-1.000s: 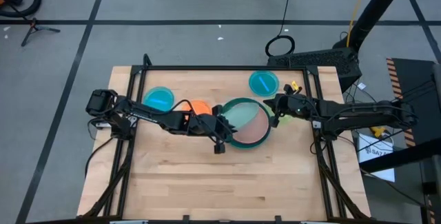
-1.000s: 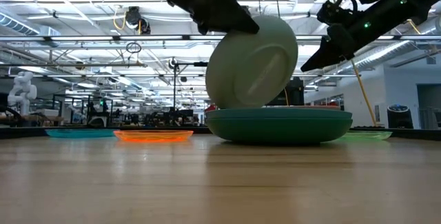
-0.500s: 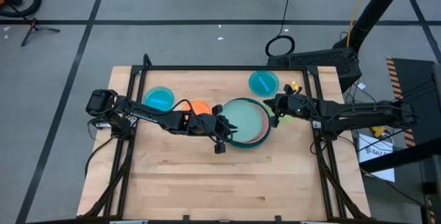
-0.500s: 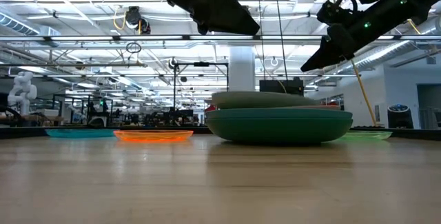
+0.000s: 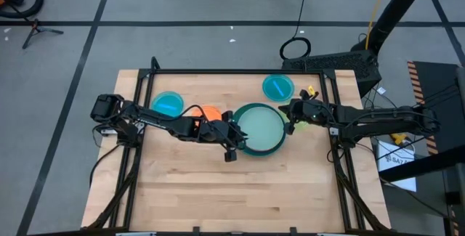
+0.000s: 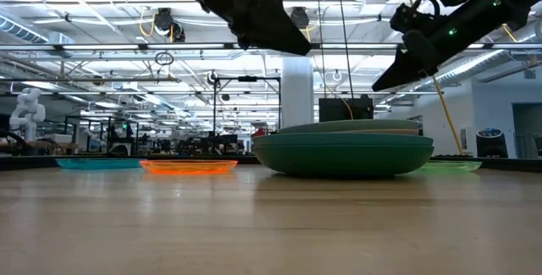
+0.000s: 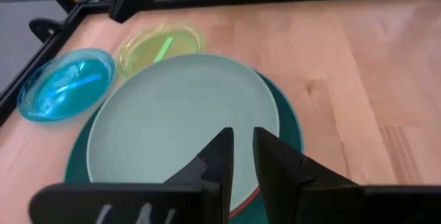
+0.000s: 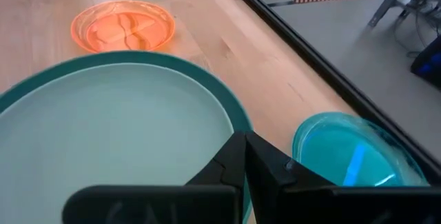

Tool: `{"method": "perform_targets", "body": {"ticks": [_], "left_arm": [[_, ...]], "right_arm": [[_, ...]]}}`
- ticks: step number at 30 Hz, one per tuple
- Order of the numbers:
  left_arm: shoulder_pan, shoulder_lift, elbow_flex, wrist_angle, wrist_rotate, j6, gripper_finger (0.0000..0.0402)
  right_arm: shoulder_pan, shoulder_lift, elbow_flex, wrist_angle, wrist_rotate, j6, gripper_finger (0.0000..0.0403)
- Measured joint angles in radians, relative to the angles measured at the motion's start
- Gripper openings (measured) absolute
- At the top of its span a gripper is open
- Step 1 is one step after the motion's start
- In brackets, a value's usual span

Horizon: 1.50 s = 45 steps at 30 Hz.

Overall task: Stack plastic plates
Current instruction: Stack the right blue plate on top of the light blue plate

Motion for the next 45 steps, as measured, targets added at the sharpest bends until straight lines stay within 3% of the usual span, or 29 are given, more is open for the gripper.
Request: {"method": "perform_targets", "body": {"ticks": [9,16,22,27,32,38,45], "left_arm": [[-0.001,0.070,0.002,0.023,0.000,-0.007,0.0065],[-0.008,0.111,0.000,0.057,0.000,-0.011,0.0065],[-0.009,0.109,0.001,0.059,0.000,0.014,0.0065],[-0.004,0.109,0.001,0.047,0.000,0.020,0.0065],[-0.009,0.087,0.000,0.010,0.000,0.107,0.0065],[-0.005,-0.003,0.000,-0.147,0.000,0.234,0.0065],[0.030,-0.205,0.000,-0.345,0.000,0.326,0.0065]], "right_arm": [[-0.026,0.000,0.000,-0.028,0.005,0.130,0.0006],[-0.089,0.000,0.000,-0.173,0.002,0.284,0.0006],[-0.114,0.000,0.000,-0.222,-0.185,0.307,0.0006],[-0.114,0.001,0.016,-0.208,-0.234,0.291,0.0006],[-0.105,0.000,0.054,-0.207,-0.396,0.311,0.0006],[-0.074,0.000,0.056,-0.334,-0.290,0.505,0.0006],[-0.061,0.000,0.116,-0.548,-0.184,0.740,0.0006]]}}
